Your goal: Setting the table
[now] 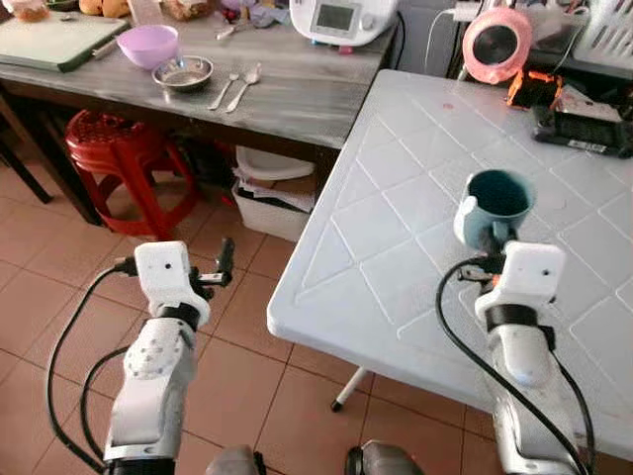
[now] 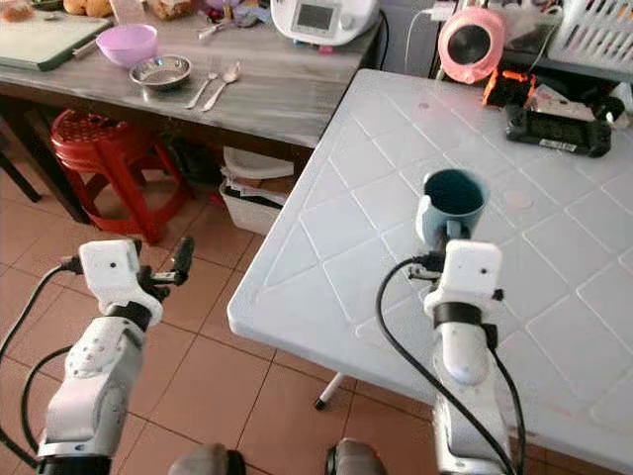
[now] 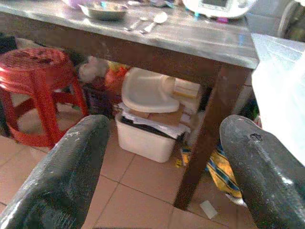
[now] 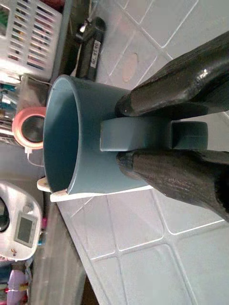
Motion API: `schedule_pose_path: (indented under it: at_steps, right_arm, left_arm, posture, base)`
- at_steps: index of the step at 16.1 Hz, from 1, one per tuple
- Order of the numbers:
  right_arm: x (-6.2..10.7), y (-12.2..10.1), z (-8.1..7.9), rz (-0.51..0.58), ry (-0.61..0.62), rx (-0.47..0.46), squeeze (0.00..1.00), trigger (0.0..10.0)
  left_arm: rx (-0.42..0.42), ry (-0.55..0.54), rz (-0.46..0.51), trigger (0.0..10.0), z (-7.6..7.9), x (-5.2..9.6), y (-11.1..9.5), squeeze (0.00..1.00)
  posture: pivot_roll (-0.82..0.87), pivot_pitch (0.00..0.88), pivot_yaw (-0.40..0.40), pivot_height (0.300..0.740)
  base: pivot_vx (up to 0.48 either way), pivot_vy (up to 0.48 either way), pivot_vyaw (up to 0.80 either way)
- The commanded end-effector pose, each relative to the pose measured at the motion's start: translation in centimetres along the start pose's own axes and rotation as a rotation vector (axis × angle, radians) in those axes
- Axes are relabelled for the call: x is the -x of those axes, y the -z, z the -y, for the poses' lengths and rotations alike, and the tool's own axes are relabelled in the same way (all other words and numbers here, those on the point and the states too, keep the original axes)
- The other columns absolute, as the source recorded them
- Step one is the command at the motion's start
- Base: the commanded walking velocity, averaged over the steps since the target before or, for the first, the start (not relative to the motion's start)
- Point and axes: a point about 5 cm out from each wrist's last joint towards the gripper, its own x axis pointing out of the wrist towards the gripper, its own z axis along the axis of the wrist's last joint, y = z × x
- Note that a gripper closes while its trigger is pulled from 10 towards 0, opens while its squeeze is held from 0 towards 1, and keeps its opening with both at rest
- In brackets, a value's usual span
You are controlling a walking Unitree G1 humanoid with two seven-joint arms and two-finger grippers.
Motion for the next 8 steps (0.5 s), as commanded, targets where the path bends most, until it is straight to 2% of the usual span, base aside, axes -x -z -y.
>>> schedule_pose_path:
  at_steps: [1, 3, 6, 8]
  right_arm:
    - [0.3, -0.1, 0.1, 0.0, -0.011, 0.016, 0.0, 10.0]
    - [0.1, -0.2, -0.2, 0.003, -0.02, 0.019, 0.0, 10.0]
    - [-0.6, -0.7, -0.6, 0.017, -0.033, 0.017, 0.0, 10.0]
    - [-0.8, -0.6, -0.7, 0.004, -0.035, 0.01, 0.0, 10.0]
  left_arm:
    - [-0.008, -0.028, -0.002, 10.0, -0.8, 0.1, 0.2, 0.0]
    - [0.014, -0.048, -0.011, 10.0, -0.8, -0.1, 0.3, 0.0]
    - [0.028, 0.016, 0.019, 10.0, 0.2, -0.8, 0.0, 0.0]
    - [0.028, 0.026, 0.029, 10.0, 0.4, -0.9, -0.1, 0.0]
  posture:
    - [-0.01, 0.0, -0.002, 0.74]
    - [-0.02, 0.0, -0.003, 0.74]
    - [-0.02, 0.0, -0.007, 0.74]
    - [-0.02, 0.0, -0.007, 0.74]
  base:
    - [0.0, 0.0, 0.0]
    - [0.0, 0.0, 0.0]
    - [0.0, 0.414, 0.0]
    - [0.0, 0.48, 0.0]
